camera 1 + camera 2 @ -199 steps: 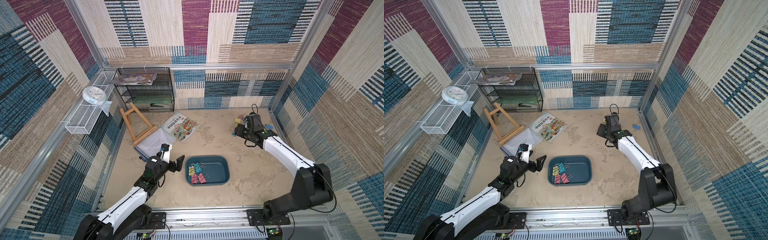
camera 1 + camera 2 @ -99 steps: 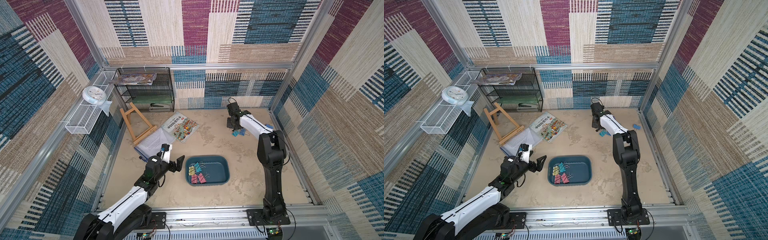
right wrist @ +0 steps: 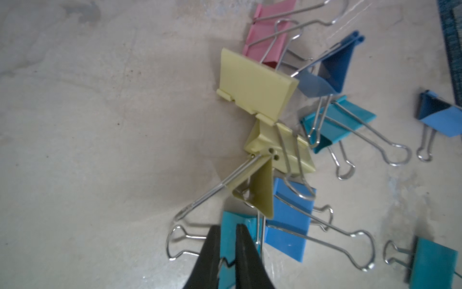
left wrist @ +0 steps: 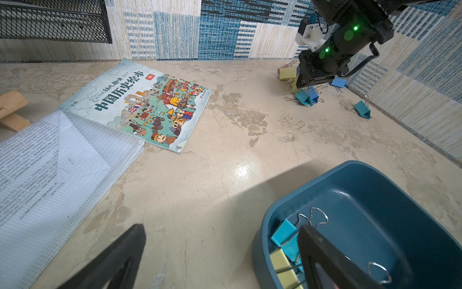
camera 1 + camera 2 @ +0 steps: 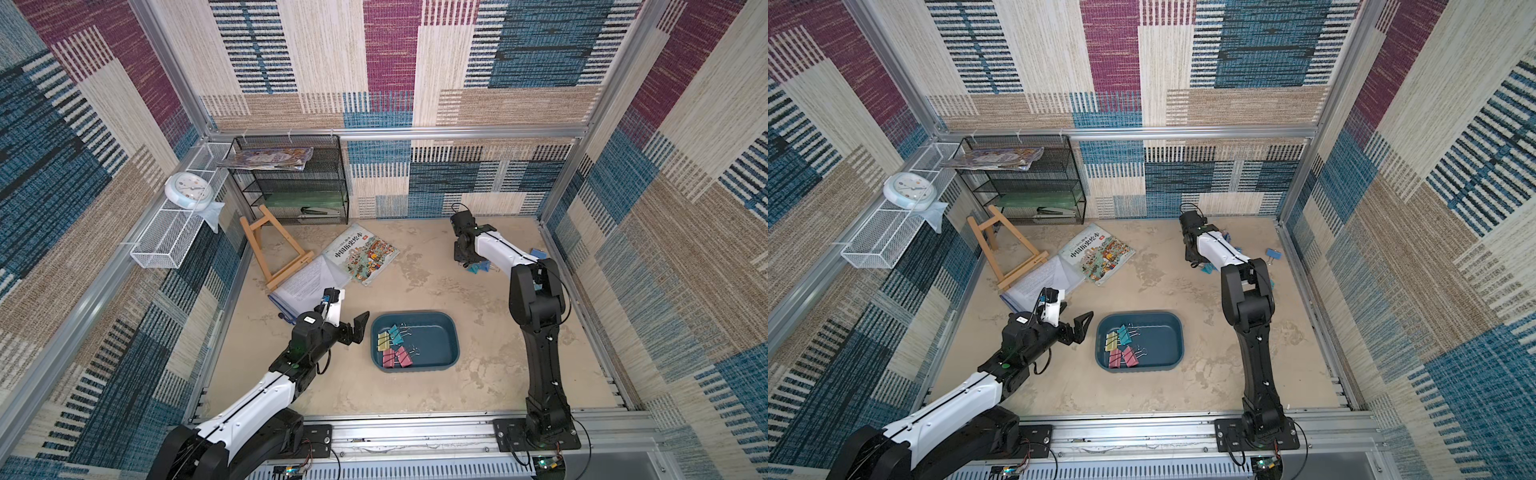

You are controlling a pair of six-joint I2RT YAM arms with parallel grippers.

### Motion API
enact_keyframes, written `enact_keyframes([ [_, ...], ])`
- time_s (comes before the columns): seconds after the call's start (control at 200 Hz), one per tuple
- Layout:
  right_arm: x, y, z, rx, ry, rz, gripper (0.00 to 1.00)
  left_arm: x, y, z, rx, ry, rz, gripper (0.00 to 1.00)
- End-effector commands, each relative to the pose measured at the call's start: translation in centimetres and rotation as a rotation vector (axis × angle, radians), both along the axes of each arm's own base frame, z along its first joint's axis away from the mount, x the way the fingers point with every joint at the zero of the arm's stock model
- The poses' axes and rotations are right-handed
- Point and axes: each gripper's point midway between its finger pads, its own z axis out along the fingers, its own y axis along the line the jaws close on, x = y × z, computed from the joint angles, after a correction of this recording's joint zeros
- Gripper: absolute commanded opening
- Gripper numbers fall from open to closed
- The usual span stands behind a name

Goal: Put the binder clips in the storage box
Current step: Pick up the binder clip at the center of the board.

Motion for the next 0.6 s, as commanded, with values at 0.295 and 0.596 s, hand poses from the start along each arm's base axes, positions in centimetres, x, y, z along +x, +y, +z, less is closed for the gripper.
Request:
enact_keyframes([
  [0.295, -5.0, 2.9, 1.5, 0.08, -0.008, 0.039, 0.0, 0.3, -0.2, 0.7, -0.003, -0.019, -0.008, 0.99],
  [0.596, -12.7, 8.1, 10.9, 0.537, -0.241, 0.123, 0.0, 0.3, -0.3, 0.6, -0.003, -0.016, -0.012, 0.99],
])
